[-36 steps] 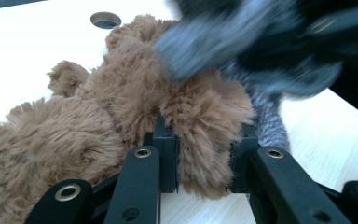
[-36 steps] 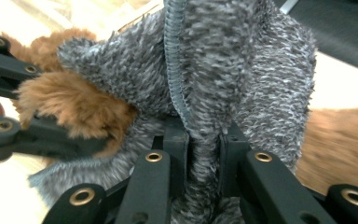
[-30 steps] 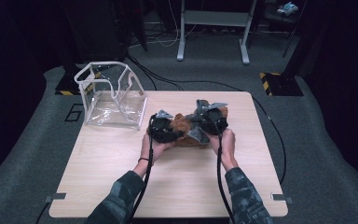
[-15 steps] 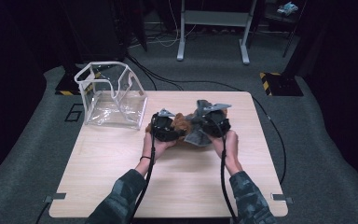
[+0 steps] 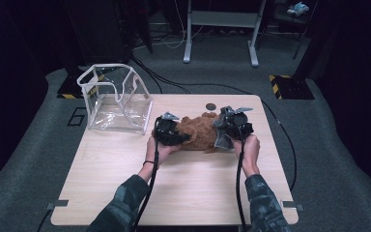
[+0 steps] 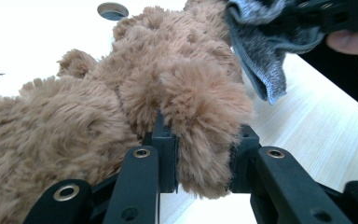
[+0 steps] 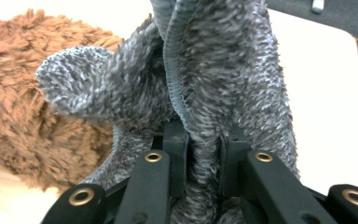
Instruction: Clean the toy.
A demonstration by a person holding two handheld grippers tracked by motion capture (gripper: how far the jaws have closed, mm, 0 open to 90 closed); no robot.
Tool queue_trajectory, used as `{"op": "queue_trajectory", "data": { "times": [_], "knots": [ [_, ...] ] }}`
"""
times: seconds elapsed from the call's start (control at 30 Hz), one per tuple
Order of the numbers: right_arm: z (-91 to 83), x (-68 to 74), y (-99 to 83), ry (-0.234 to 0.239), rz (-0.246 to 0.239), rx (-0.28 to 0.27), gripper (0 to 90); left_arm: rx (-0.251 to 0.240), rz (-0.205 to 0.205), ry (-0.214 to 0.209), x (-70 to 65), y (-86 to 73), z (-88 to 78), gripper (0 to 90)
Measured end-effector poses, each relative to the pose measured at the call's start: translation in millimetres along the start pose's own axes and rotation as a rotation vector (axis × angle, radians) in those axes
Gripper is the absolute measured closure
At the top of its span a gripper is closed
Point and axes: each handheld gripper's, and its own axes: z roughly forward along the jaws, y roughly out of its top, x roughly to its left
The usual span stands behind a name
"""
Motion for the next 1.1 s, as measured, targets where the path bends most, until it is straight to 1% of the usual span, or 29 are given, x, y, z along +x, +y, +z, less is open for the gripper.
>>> {"op": "queue_trajectory", "data": {
  "times": [0.03,0.07,0.13,0.17,0.2,0.23,0.27,0.3,0.33,0.37,0.4,0.43,0.47,0.5,0.53,0.57,0.63,0.67,0.73,0.77,0.8,0.83,0.87,0.9,0.93,0.97,1.0,1.03,1.1],
  "knots": [
    [-3.4,-0.2,-0.4,0.004,-0.005,-0.011,77.4,0.001,0.004,0.001,0.3,0.1,0.5,70.3],
    [-7.7,2.8,0.0,0.017,-0.010,-0.029,77.3,0.005,0.005,0.001,0.6,0.1,1.4,70.2],
    [-17.0,18.2,3.0,0.071,-0.052,-0.055,77.2,0.006,0.002,0.000,0.6,0.1,2.4,70.3],
    [-20.8,28.8,4.7,0.119,-0.080,-0.068,77.1,0.009,0.009,0.001,0.5,0.4,2.5,70.2],
    [-23.0,40.9,6.7,0.153,-0.113,-0.069,77.1,0.009,0.008,0.002,-0.4,0.4,2.9,70.2],
    [-23.6,53.3,8.4,0.176,-0.152,-0.062,77.1,0.009,0.007,0.002,-0.5,0.4,3.0,70.2],
    [-21.5,63.3,10.0,0.179,-0.193,-0.059,77.1,0.010,0.005,0.002,-0.2,0.3,2.5,70.1],
    [-17.1,70.1,11.7,0.177,-0.214,-0.042,77.2,0.012,0.005,0.000,0.5,0.1,2.1,70.0],
    [-13.2,70.5,12.7,0.174,-0.211,-0.033,77.2,0.011,-0.004,-0.004,1.3,-0.2,1.4,69.9],
    [-6.5,65.1,13.8,0.161,-0.181,-0.019,77.3,0.007,0.000,-0.001,2.3,-0.2,0.9,69.6],
    [-1.5,57.2,14.2,0.158,-0.150,-0.017,77.3,0.006,0.000,-0.004,3.2,-0.4,0.6,69.0],
    [1.7,48.4,14.3,0.158,-0.116,-0.020,77.3,0.007,-0.002,-0.005,4.0,-0.8,0.2,67.8],
    [2.4,41.9,13.6,0.144,-0.087,-0.016,77.3,0.008,-0.007,-0.008,4.6,-1.1,0.0,66.4],
    [3.4,37.4,13.0,0.136,-0.082,-0.018,77.3,0.003,-0.011,-0.009,5.5,-1.6,-0.6,64.1],
    [4.1,33.2,12.0,0.138,-0.066,-0.012,77.3,-0.004,-0.013,-0.006,6.1,-2.3,-2.4,60.8],
    [4.2,30.5,10.5,0.132,-0.058,-0.008,77.3,-0.015,-0.015,0.007,5.7,-3.3,-4.5,57.0],
    [4.9,29.5,9.2,0.127,-0.068,-0.012,77.3,-0.026,-0.007,0.025,6.1,-5.9,-9.7,51.7],
    [4.9,29.2,9.0,0.132,-0.065,-0.013,77.3,-0.029,-0.006,0.043,7.0,-7.3,-11.8,49.7],
    [5.6,29.3,9.0,0.131,-0.063,-0.014,77.3,-0.030,-0.002,0.064,10.6,-10.6,-16.3,46.9],
    [5.9,29.4,9.1,0.132,-0.062,-0.016,77.3,-0.037,-0.011,0.078,11.5,-11.9,-17.5,45.2],
    [5.9,29.5,9.1,0.133,-0.062,-0.017,77.3,-0.041,-0.017,0.084,14.4,-13.5,-20.0,43.6],
    [5.9,29.5,9.1,0.133,-0.062,-0.017,77.3,-0.041,-0.017,0.084,14.4,-13.5,-20.0,42.8],
    [5.6,29.7,8.6,0.136,-0.049,-0.014,77.3,-0.052,-0.029,0.103,16.3,-16.0,-23.6,42.4],
    [5.5,29.8,8.6,0.134,-0.046,-0.013,77.3,-0.058,-0.022,0.122,16.1,-17.0,-24.3,42.1],
    [5.5,29.8,8.6,0.134,-0.046,-0.013,77.3,-0.058,-0.022,0.122,16.1,-17.0,-24.3,42.4],
    [5.3,29.8,9.0,0.136,-0.045,-0.015,77.2,-0.040,0.014,0.160,16.5,-18.2,-24.5,43.2],
    [4.8,29.5,9.3,0.130,-0.049,-0.014,77.3,-0.031,0.015,0.169,17.1,-18.4,-24.1,43.7],
    [4.1,28.2,9.8,0.111,-0.053,-0.017,77.2,-0.040,0.006,0.171,18.1,-18.9,-23.2,43.8],
    [3.0,21.4,10.6,0.084,-0.046,-0.026,77.2,-0.052,-0.011,0.175,19.7,-19.2,-22.8,43.7]
  ]
}}
